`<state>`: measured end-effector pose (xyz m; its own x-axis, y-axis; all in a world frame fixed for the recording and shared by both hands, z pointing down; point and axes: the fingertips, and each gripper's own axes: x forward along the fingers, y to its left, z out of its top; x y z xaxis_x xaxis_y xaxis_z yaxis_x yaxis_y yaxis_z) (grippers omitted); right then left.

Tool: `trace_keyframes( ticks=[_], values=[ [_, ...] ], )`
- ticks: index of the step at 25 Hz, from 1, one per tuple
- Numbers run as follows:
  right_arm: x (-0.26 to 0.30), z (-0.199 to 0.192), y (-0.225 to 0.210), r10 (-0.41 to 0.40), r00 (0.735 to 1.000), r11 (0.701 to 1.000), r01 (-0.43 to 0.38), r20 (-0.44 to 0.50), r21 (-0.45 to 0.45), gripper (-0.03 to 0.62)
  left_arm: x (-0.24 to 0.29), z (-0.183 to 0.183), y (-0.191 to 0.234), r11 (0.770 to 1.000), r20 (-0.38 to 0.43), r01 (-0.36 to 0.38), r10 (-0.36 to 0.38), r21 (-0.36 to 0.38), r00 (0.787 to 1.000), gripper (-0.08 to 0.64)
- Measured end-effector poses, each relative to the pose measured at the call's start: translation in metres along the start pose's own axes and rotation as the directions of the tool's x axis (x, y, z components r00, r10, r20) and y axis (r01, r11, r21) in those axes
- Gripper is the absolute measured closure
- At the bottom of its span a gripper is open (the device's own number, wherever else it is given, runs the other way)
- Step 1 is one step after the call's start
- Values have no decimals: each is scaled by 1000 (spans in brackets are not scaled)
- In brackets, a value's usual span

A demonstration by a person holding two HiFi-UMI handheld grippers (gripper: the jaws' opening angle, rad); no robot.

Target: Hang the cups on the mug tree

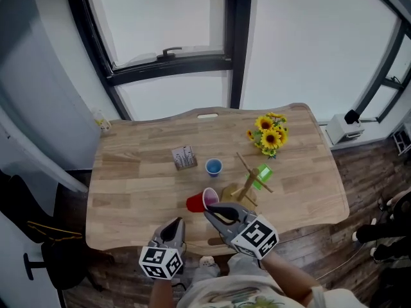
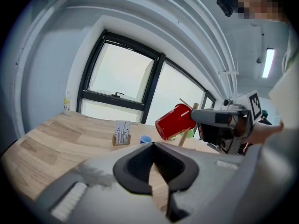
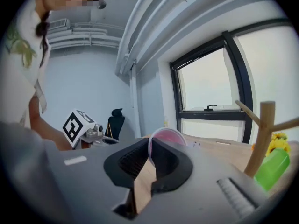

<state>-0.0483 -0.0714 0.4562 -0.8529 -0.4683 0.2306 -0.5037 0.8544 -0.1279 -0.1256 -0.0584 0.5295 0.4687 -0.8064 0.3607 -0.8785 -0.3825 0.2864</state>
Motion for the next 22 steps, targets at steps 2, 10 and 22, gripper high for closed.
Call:
trace_keyframes(
  ticks=[2,10,22],
  values=[
    [-8,-2,-8,15,1000,996,-17,23,89,569,6,-1,-9,1000,-5,12,-12,7,1000,560],
    [-31,-10,-34,18,994,947,-52,109,316,569,22,-2,-33,999,-25,44,-43,22,999,560],
    [-51,-21,-58,-17,988,898,-54,156,438,569,24,-6,-49,999,-33,45,-44,30,999,559]
  ],
)
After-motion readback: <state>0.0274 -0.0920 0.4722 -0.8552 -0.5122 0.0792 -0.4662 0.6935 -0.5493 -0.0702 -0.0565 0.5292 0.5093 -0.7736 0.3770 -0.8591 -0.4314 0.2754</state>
